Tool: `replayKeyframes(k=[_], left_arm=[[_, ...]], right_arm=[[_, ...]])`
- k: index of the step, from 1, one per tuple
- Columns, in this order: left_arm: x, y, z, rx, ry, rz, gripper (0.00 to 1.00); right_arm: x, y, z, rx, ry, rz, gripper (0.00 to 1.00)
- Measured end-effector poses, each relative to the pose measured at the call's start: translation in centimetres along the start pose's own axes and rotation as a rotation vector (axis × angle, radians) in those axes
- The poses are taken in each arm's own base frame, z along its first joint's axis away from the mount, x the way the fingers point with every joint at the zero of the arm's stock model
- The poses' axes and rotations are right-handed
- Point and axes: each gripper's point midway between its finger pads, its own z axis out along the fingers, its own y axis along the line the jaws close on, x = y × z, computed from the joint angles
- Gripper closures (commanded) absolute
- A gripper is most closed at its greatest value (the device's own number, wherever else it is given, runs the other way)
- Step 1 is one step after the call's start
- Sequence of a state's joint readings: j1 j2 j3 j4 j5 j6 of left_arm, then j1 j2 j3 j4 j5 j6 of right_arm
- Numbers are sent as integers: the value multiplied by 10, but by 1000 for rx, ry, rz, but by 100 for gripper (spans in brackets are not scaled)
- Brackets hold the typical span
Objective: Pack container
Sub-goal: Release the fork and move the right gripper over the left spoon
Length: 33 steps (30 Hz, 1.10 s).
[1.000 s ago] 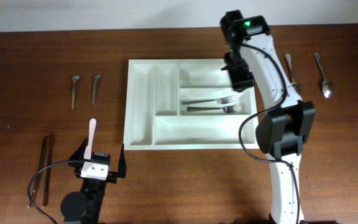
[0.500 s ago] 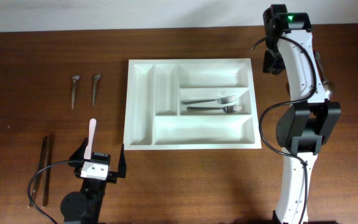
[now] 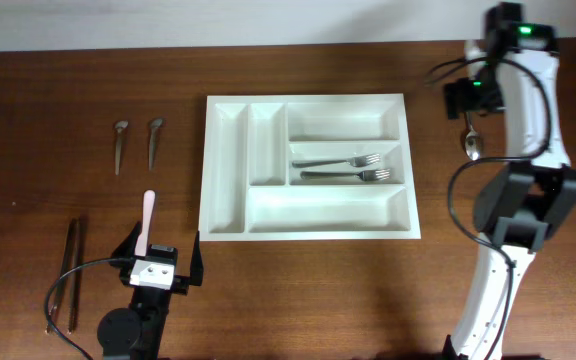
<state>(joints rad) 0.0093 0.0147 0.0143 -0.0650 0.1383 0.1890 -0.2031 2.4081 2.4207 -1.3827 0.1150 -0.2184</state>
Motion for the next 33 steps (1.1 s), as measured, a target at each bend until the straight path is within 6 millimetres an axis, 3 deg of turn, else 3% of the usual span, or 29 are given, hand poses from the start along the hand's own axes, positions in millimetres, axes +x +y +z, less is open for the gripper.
replayKeyframes(k=[3,5,11,20,29,33], left_arm=[[0,0,0,0,0,0,1],[0,0,0,0,0,0,1],[0,0,0,0,0,0,1],[0,0,0,0,0,0,1],[0,0,0,0,0,0,1],[0,0,0,0,0,0,1]], right_arm=[[-1,-20,2,-20,-29,24,1],[-5,-23,2,-23,-48,24,1],[-29,-10,-1,-46,-139,31,2],[-18,1,3,-114,-94,45,1],[-25,0,48,-98,-73,38,1],[-31,-3,57,-89,-88,41,1]])
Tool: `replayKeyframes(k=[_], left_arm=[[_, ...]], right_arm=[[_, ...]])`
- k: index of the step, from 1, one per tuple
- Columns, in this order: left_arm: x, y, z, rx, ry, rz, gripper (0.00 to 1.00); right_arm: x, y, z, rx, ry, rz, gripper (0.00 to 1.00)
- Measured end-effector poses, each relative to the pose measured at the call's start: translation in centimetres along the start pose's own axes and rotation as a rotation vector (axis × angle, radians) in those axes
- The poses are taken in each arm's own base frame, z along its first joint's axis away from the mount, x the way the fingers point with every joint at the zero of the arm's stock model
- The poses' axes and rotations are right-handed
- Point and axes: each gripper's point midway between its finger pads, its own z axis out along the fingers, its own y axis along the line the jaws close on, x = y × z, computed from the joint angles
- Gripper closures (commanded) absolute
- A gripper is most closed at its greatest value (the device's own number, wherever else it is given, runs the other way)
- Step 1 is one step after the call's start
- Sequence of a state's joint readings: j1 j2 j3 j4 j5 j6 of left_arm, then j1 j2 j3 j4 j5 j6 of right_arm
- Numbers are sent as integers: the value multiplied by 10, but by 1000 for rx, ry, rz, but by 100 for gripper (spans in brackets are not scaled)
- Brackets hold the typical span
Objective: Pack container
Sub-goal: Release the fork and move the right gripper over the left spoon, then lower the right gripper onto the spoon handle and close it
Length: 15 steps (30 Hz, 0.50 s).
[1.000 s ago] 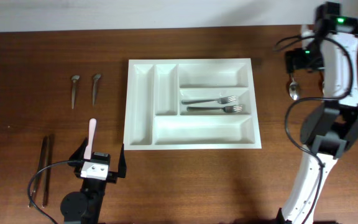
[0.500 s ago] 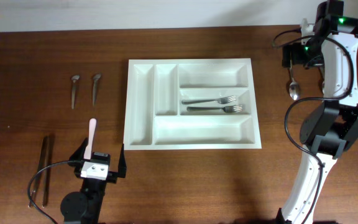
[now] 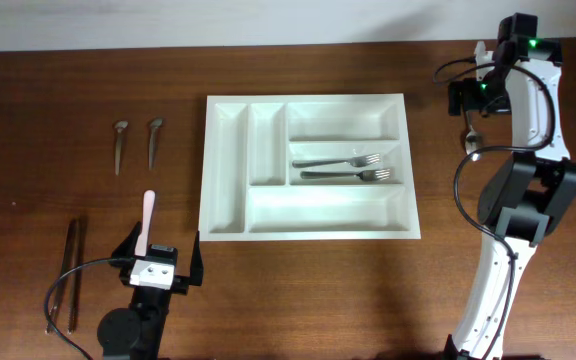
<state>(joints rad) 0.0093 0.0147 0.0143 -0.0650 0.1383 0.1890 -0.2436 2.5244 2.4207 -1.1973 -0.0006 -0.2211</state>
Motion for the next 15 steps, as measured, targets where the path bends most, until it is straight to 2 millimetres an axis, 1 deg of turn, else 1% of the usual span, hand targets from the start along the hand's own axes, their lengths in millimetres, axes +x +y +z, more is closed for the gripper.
replayKeyframes(k=[5,12,15], left_arm=[[0,0,0,0,0,0,1],[0,0,0,0,0,0,1],[0,0,0,0,0,0,1]], right_arm=[[1,-1,9,2,6,1,1],[10,0,35,-4,50,2,2],[12,-1,39,2,59,3,2]])
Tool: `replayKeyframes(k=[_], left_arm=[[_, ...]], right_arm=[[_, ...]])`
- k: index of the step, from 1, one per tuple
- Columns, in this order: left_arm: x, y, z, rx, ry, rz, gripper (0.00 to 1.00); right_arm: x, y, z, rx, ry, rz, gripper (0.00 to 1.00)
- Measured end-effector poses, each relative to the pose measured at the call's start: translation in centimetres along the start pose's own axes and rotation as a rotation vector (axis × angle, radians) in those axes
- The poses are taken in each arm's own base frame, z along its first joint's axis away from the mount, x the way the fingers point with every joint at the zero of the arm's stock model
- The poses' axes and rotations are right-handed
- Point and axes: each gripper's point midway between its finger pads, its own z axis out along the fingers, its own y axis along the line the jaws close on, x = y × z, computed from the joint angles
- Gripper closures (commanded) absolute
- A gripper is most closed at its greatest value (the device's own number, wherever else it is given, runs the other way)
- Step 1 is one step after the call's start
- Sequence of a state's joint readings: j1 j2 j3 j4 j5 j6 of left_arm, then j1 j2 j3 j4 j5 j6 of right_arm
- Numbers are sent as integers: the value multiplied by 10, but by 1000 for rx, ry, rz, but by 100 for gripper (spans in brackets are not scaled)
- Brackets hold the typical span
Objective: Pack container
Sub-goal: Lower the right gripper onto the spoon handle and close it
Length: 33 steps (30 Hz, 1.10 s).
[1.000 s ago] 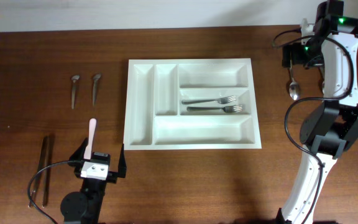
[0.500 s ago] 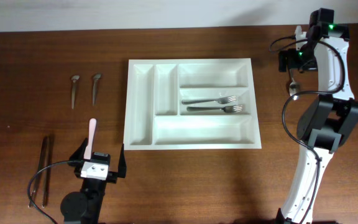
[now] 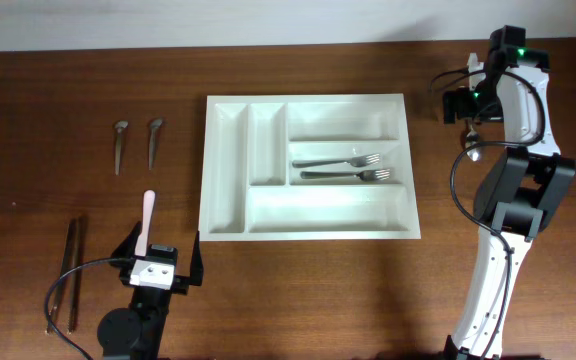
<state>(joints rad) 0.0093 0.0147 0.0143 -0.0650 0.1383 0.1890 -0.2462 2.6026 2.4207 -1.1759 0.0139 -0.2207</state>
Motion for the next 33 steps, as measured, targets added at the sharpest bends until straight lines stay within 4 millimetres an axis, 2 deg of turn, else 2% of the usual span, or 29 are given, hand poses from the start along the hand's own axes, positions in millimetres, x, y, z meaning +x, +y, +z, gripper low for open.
replayKeyframes(k=[13,21,30,33], left_arm=[[0,0,0,0,0,0,1],[0,0,0,0,0,0,1],[0,0,0,0,0,0,1],[0,0,0,0,0,0,1]], right_arm=[[1,-2,2,11,6,7,1],[7,-1,16,4,32,8,1],[8,-5,16,6,32,15,1],[8,-5,16,5,33,13,17]])
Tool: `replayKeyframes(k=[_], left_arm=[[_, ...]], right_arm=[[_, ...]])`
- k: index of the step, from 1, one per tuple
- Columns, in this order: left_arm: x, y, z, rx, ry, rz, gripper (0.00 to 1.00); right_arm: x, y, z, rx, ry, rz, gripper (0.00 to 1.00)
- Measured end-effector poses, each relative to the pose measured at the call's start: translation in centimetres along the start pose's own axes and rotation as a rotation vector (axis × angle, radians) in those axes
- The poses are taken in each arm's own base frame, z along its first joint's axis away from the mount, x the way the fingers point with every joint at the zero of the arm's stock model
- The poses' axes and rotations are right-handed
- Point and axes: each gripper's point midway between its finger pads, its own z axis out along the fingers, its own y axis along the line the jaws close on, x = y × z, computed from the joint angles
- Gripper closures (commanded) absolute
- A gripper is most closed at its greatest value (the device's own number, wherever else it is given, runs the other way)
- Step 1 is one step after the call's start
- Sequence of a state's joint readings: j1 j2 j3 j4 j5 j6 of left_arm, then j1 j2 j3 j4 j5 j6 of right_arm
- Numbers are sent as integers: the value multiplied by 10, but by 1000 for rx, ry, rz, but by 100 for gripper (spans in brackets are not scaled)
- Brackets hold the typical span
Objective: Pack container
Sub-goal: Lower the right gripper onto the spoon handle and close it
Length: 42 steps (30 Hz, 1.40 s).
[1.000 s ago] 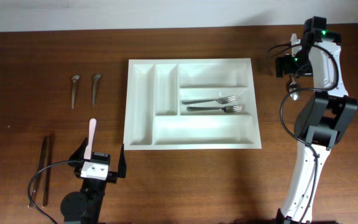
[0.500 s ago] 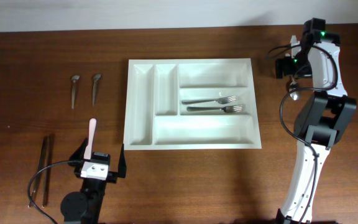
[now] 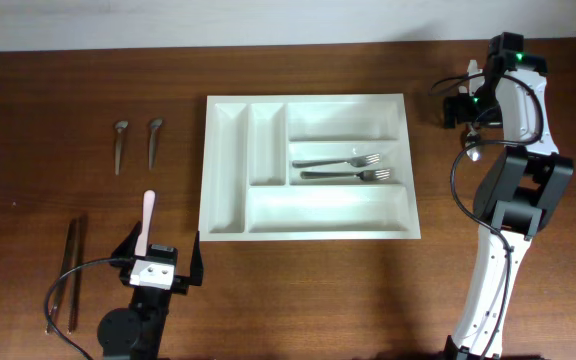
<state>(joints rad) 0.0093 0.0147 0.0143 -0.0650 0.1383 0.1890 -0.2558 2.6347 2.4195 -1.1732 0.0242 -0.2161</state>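
The white cutlery tray (image 3: 308,227) lies mid-table with two forks (image 3: 343,167) in its middle right compartment. A spoon (image 3: 473,150) lies at the far right, bowl toward me, its handle running up under my right gripper (image 3: 465,108). The right arm hides that gripper's fingers, so whether they close on the handle is unclear. Two small spoons (image 3: 136,143) lie left of the tray. A pink utensil (image 3: 146,215) points away from my left gripper (image 3: 163,245), which stands open at the front left. Dark chopsticks (image 3: 71,270) lie further left.
The right arm's white links (image 3: 498,270) rise from the front right and lean over the table's right side. A black cable (image 3: 63,295) loops beside the left arm's base. The table's far edge meets a white wall.
The right wrist has turned a little and its gripper sits slightly lower over the spoon's handle. The spoon's bowl is about where it was. The left arm has not moved.
The right gripper hung over the spoon's handle at the far right, then stood a bit higher and further back, then came back down toward the handle, where it is now. The spoon, tray, forks and left arm stayed put.
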Motion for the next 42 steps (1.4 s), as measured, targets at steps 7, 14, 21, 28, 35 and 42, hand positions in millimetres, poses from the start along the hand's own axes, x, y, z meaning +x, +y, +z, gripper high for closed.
replayKeyframes(k=[7,14,21,28,35,42], left_arm=[[0,0,0,0,0,0,1],[0,0,0,0,0,0,1],[0,0,0,0,0,0,1],[0,0,0,0,0,0,1],[0,0,0,0,0,0,1],[0,0,0,0,0,0,1]], right_arm=[[1,0,1,1,3,6,41],[2,0,1,3,7,2,73],[2,0,2,3,8,0,93],[2,0,2,3,8,2,96],[1,-1,2,4,6,3,96],[2,0,-5,2,13,10,96]])
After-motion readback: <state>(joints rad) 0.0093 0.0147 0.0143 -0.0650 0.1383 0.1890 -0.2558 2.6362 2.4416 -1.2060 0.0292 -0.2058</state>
